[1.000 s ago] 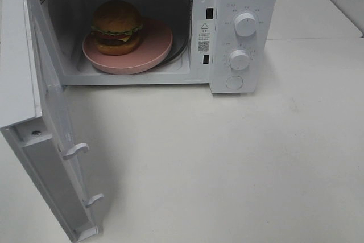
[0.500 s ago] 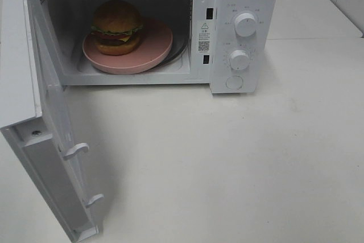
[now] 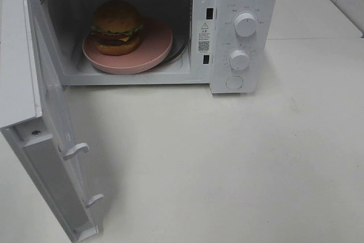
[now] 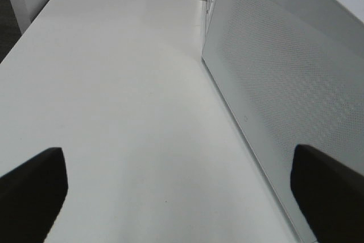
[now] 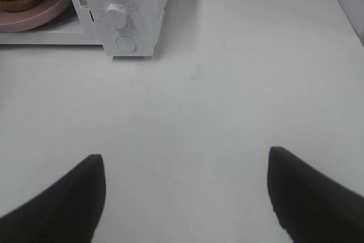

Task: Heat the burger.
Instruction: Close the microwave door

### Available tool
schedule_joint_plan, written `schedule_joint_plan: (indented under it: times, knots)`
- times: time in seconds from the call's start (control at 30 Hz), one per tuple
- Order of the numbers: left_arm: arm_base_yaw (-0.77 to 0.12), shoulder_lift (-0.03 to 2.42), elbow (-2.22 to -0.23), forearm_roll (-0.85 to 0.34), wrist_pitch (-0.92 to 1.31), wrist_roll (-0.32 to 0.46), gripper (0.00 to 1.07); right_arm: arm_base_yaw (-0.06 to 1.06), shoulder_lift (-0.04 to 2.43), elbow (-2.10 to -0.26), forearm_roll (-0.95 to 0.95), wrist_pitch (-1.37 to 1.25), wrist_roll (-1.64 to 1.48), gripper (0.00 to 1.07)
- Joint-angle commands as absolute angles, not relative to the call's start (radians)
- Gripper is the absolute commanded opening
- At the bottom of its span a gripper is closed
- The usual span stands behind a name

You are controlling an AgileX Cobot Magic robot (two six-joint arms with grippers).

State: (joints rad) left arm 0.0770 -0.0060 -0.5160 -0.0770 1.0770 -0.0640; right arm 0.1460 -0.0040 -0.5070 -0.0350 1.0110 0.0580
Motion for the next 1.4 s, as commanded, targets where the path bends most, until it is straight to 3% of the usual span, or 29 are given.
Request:
schedule_joint_plan:
  times: [0.03,1.4]
  knots:
    - [0.075,-0.023,-0.517,-0.080,1.066,-0.066,1.00,0.139,-0.031,-0.502,-0.032,0.996,0.045,0.76]
    - [0.075,-0.023,-0.517,-0.081,1.066,-0.066,1.00,0.139,-0.031,-0.502,-0.031,0.996,0.044,0.76]
